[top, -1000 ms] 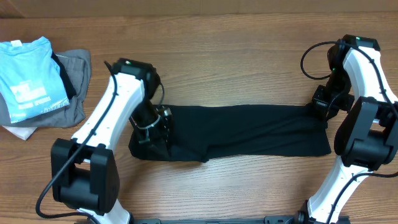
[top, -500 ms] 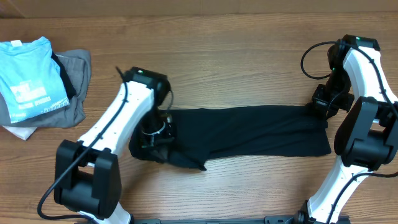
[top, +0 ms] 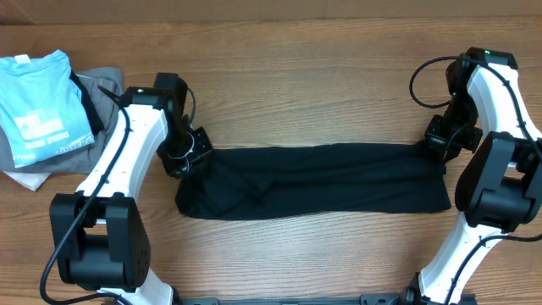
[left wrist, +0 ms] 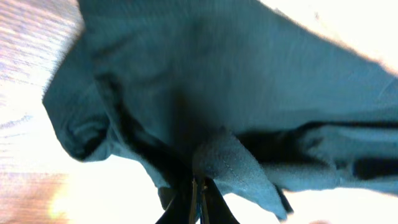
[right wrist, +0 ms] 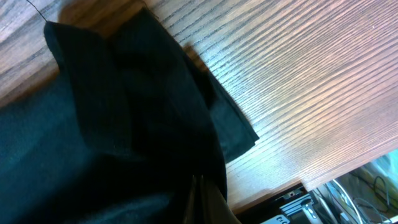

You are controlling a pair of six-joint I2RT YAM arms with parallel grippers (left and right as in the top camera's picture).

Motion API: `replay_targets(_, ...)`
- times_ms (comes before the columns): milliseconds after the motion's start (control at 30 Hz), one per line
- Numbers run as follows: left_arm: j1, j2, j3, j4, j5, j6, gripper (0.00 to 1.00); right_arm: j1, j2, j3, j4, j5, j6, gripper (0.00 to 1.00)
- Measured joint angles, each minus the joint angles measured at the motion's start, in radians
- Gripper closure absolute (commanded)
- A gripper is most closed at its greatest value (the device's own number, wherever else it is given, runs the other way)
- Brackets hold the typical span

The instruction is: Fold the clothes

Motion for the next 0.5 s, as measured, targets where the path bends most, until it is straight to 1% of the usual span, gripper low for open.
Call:
replay_targets(200, 0.018, 0.000, 0.000, 0.022, -0.031, -0.029, 0.89, 0.000, 0.000, 0.000, -0.002, 0.000, 0.000, 0.96)
replay_targets(400, 0.018, 0.000, -0.001, 0.023, -0.063, -0.036, 0.89, 0.000, 0.000, 0.000, -0.002, 0.000, 0.000, 0.96)
replay_targets(433, 0.018, 0.000, -0.005, 0.026, -0.071, -0.036, 0.85, 0.000, 0.000, 0.000, -0.001, 0.000, 0.000, 0.96)
replay_targets(467, 0.018, 0.000, -0.010, 0.029, -0.079, -0.037, 0.79, 0.000, 0.000, 0.000, -0.002, 0.000, 0.000, 0.96)
replay_targets(500, 0.018, 0.000, -0.019, 0.035, -0.085, -0.037, 0.78, 0.000, 0.000, 0.000, -0.002, 0.000, 0.000, 0.96)
